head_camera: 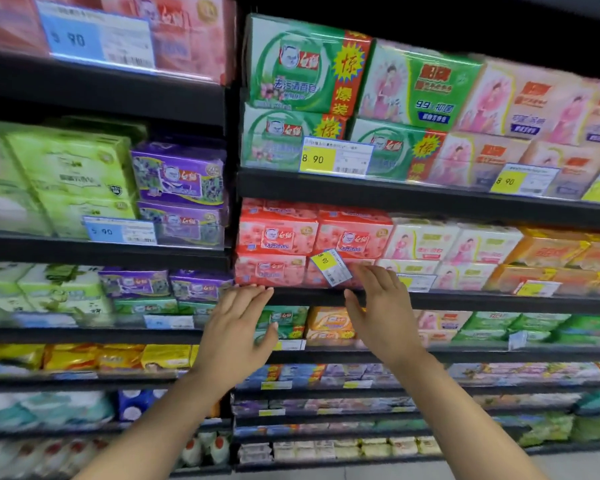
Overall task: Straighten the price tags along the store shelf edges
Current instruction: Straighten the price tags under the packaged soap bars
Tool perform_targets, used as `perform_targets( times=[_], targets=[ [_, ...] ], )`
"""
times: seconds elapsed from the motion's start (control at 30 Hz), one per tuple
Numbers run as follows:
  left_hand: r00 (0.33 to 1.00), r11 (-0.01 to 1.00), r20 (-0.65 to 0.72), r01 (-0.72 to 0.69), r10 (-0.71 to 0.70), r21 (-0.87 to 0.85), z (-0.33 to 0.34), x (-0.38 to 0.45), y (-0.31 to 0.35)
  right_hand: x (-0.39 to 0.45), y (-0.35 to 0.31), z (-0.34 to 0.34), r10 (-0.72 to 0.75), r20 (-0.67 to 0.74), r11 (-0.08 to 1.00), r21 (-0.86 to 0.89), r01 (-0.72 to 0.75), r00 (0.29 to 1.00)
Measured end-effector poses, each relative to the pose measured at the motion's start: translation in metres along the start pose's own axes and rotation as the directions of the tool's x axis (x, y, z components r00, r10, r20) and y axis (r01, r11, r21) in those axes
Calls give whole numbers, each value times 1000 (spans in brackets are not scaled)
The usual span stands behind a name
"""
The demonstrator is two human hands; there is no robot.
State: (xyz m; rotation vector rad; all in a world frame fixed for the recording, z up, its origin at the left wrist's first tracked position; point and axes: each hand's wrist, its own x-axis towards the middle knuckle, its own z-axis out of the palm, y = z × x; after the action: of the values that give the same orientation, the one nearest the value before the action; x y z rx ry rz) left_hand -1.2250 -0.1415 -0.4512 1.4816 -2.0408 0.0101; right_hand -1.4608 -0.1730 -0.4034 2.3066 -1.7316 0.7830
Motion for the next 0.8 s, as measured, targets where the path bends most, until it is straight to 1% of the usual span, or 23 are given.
perform_targets(
  times=[0.2,0.37,0.5,0.67,0.8],
  targets=[
    [1000,998,-24,-17,19,52,4,1,-4,4,-5,9,-47,-62,998,44,50,997],
    [998,998,-54,-14,18,66,7,-1,-2,2,-12,14,-128,-120,990,51,135,984],
    [999,996,-44,-18,22,87,7,-1,-2,1,-17,19,-140,-129,989,32,145,982],
    [999,994,-27,-27,30,107,6,-1,-4,2,-21,19,-120,-111,992,11,122,986],
    [998,992,-43,-38,44,122,5,-1,-2,4,-27,19,-152,-106,988,-25,150,983]
  ],
)
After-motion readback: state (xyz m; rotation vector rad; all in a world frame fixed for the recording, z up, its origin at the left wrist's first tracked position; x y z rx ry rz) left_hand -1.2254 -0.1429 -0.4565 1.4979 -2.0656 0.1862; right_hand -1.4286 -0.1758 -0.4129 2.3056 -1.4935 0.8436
